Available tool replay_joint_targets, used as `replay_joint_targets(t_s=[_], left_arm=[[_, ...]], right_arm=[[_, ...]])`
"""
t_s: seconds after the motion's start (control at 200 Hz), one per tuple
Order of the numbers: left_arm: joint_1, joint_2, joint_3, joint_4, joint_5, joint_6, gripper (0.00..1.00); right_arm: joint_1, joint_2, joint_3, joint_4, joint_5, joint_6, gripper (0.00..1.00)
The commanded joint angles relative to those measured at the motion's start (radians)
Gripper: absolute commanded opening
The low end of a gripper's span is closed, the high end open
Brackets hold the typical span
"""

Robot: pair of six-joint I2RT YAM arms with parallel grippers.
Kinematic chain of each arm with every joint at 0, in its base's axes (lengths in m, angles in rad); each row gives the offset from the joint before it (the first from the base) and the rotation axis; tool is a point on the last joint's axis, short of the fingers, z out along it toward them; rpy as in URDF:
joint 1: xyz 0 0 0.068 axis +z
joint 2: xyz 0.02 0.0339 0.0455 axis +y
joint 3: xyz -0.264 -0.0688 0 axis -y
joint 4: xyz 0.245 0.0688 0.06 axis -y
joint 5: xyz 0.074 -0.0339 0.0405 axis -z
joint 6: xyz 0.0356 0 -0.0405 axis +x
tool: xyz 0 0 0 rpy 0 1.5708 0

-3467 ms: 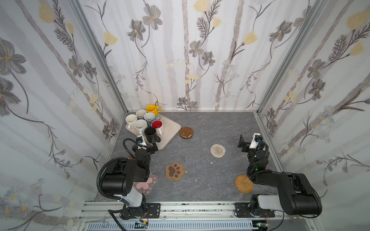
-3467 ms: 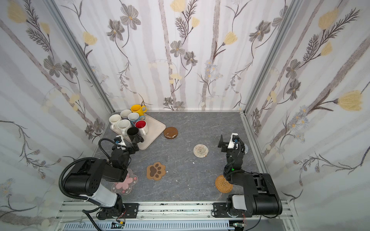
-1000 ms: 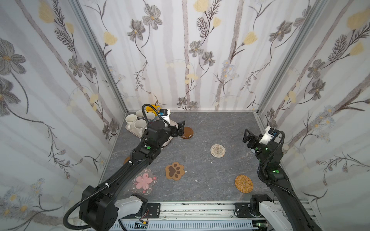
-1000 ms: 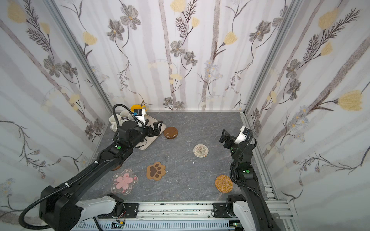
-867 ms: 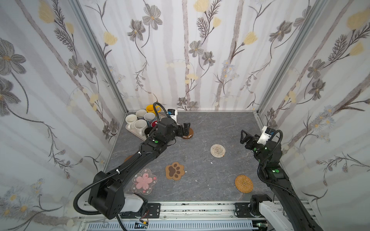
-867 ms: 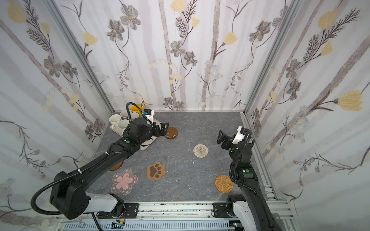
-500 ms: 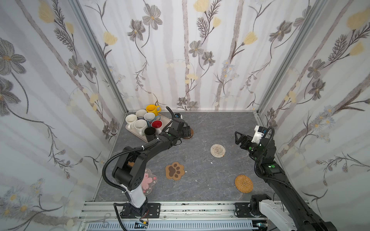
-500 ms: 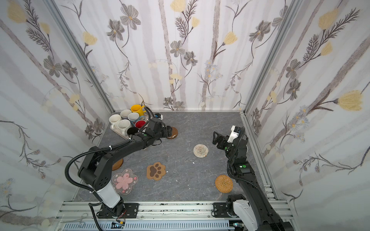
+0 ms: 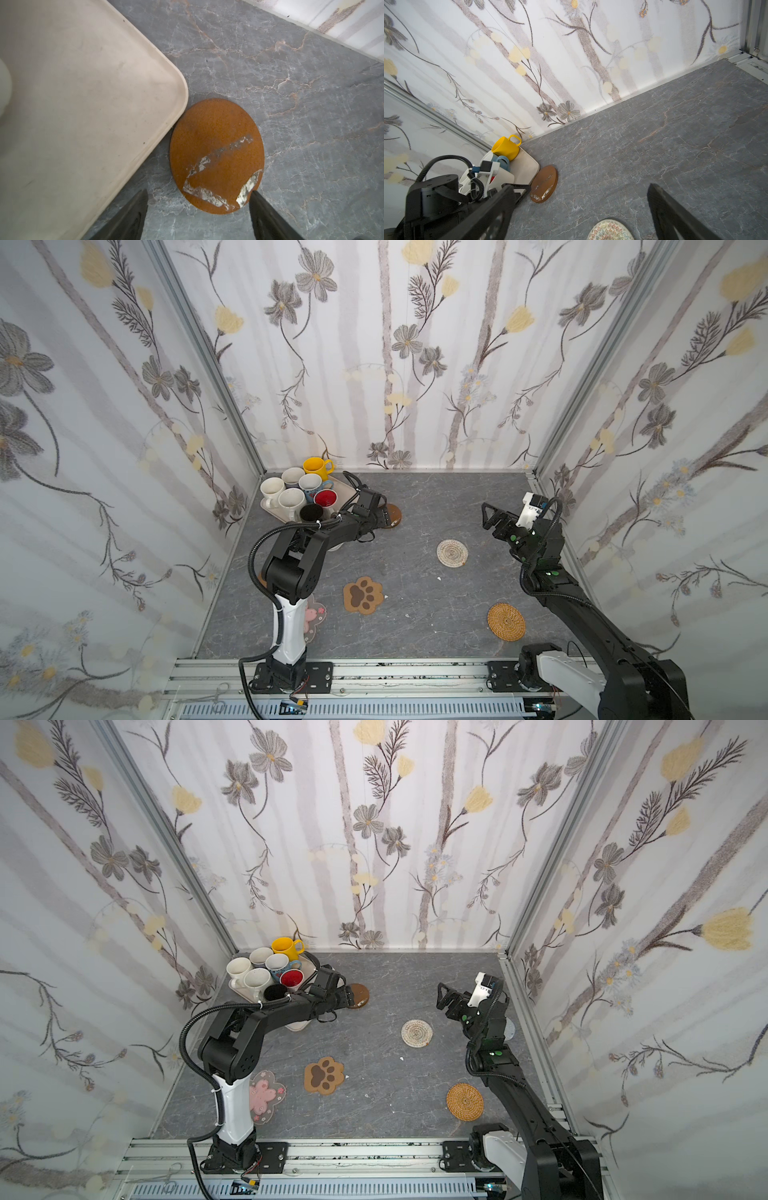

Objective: Place cups on coasters
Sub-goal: Move the coaster to the top-center of the table.

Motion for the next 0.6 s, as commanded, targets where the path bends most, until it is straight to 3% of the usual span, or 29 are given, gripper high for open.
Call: replay_joint_targets(t_s=[0.0, 0.24, 0.595], left_arm=[[0.008, 0.028, 0.031, 0.019, 0.032, -0.032, 0.77], [0.008, 0.083, 0.067, 0.02, 0.05, -0.047, 0.66], [-0.004, 0.134, 0.117, 0.019, 0.056, -0.069, 0.59]], right_arm=[[0.004, 0.013, 0.003, 0.078, -0.017, 0.018, 1.0], [0.004, 0.018, 0.008, 0.077, -0.017, 0.014, 1.0], [0.004, -0.004, -0.004, 0.091, -0.016, 0.018, 1.0]])
